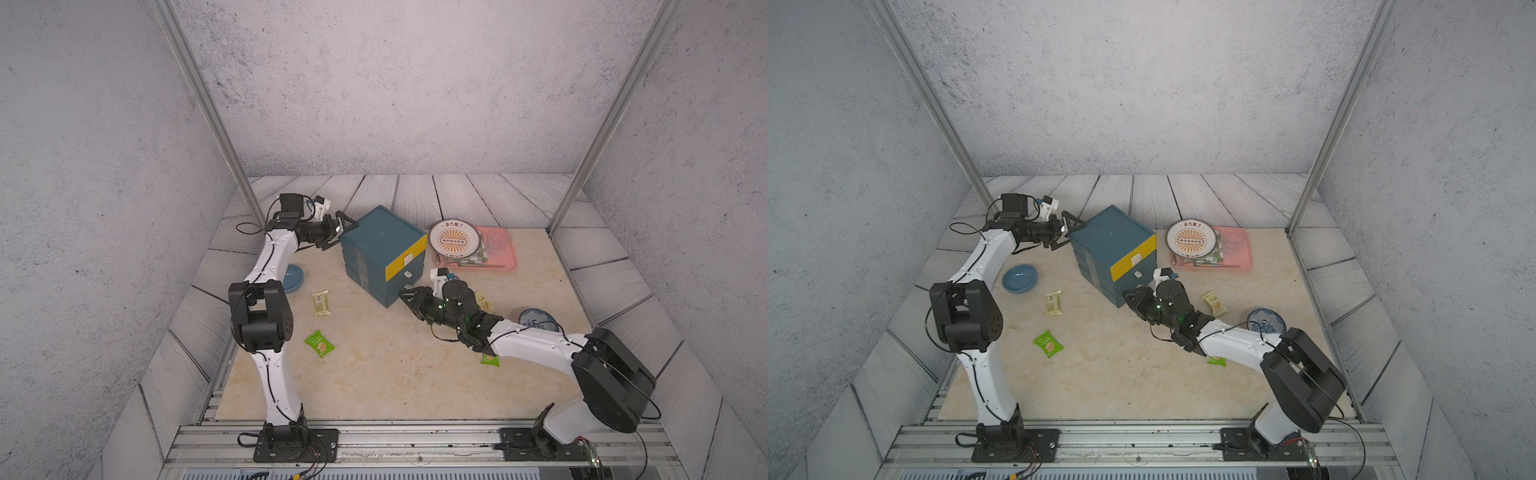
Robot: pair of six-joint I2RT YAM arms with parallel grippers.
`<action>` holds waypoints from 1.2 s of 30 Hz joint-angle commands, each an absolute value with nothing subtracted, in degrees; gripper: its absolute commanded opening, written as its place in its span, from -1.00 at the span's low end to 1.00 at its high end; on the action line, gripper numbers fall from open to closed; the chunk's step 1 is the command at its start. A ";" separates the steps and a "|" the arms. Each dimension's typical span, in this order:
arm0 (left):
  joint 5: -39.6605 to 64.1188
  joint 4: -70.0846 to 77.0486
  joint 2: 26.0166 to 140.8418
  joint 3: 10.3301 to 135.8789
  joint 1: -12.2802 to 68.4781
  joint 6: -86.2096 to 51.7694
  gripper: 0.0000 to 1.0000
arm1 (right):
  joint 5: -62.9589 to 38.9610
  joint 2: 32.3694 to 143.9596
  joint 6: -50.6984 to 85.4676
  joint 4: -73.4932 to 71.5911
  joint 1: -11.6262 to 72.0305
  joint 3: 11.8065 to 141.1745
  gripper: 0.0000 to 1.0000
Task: Take the cookies out of the drawer
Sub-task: Close the drawer in the storage box.
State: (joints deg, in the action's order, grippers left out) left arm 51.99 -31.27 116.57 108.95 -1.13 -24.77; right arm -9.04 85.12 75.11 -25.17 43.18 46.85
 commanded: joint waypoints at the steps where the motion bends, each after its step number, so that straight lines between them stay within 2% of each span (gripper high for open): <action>1: 46.23 -32.39 109.24 111.09 -1.41 -23.83 0.97 | -7.99 81.49 70.29 -10.75 37.15 47.97 -0.33; 6: 36.47 -28.77 101.72 103.50 -1.32 -28.16 0.97 | -12.35 82.42 61.43 3.13 23.16 58.48 -0.29; 8: 32.80 -27.90 100.64 101.19 -1.31 -30.76 0.97 | -15.32 87.74 58.08 7.21 18.28 66.42 -0.27; 11: 32.81 -28.96 103.24 102.61 -0.56 -31.65 0.97 | -22.88 99.67 53.99 12.14 14.17 81.55 -0.27; 13: 32.01 -31.38 105.43 105.25 -0.01 -30.35 0.97 | -28.51 108.22 52.71 14.69 12.89 91.96 -0.27; 17: 31.01 -33.13 108.95 108.45 0.17 -30.22 0.97 | -33.56 122.71 51.66 20.87 12.50 111.73 -0.28; 22: 30.31 -32.75 111.71 109.13 1.57 -29.84 0.97 | -37.53 135.86 54.73 24.15 12.76 128.38 -0.29; 25: 31.63 -32.07 113.28 109.65 2.92 -29.18 0.97 | -40.12 140.06 54.09 27.34 14.42 135.69 -0.30; 28: 32.95 -31.11 114.37 109.63 4.15 -28.99 0.97 | -40.59 139.11 51.33 30.25 16.76 135.43 -0.30; 36: 39.45 -28.84 115.19 107.51 7.08 -26.75 0.97 | -40.24 122.99 51.24 20.78 20.74 108.73 -0.34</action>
State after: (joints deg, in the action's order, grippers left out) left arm 34.33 -29.54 114.65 108.09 5.23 -28.49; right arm -38.48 128.51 52.82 23.33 19.25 112.60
